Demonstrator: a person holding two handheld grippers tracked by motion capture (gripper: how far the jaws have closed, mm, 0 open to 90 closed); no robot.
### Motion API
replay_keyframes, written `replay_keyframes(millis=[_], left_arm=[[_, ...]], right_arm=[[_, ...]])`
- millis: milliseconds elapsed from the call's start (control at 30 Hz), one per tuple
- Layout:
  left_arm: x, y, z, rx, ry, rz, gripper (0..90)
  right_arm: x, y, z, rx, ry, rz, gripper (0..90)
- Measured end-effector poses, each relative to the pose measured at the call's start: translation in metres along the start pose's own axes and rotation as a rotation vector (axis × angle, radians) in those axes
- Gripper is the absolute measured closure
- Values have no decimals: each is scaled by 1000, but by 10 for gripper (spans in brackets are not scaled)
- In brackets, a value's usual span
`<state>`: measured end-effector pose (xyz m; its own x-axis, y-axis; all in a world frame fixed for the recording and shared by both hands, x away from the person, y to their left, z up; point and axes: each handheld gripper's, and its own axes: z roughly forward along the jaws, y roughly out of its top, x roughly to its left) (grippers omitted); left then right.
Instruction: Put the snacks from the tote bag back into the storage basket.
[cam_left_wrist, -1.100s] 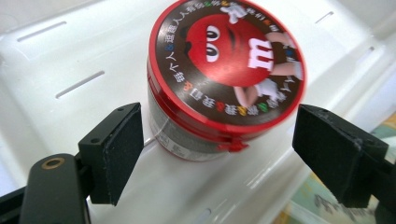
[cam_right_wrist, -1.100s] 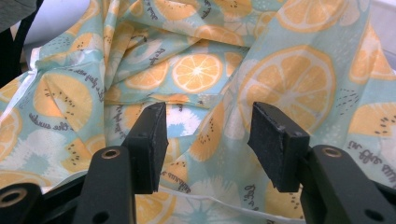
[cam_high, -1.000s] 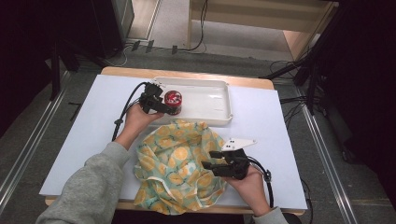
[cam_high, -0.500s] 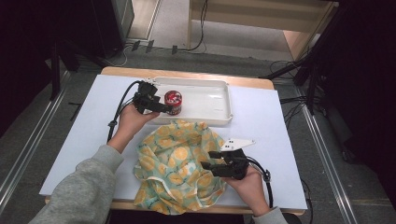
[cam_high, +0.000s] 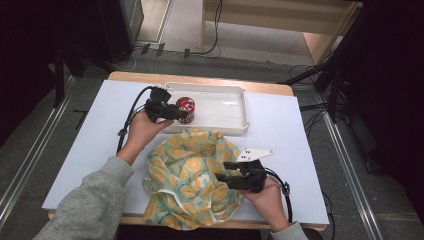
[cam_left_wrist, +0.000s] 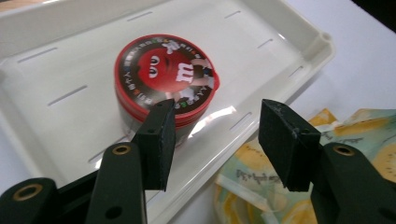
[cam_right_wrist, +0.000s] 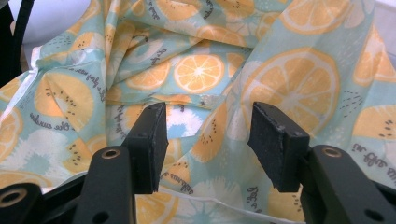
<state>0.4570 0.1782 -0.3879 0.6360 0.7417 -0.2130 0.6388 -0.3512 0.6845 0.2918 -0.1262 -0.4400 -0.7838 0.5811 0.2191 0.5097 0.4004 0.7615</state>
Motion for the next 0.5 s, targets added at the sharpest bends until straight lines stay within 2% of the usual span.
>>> replay_keyframes(millis=[233, 500], left_arm=[[-4, 4, 2, -6, -15, -9, 600], [-9, 8, 8, 12, -50, 18, 771]], right_arm=[[0, 0, 0, -1, 2, -2, 484], [0, 1, 1, -3, 5, -9, 484]])
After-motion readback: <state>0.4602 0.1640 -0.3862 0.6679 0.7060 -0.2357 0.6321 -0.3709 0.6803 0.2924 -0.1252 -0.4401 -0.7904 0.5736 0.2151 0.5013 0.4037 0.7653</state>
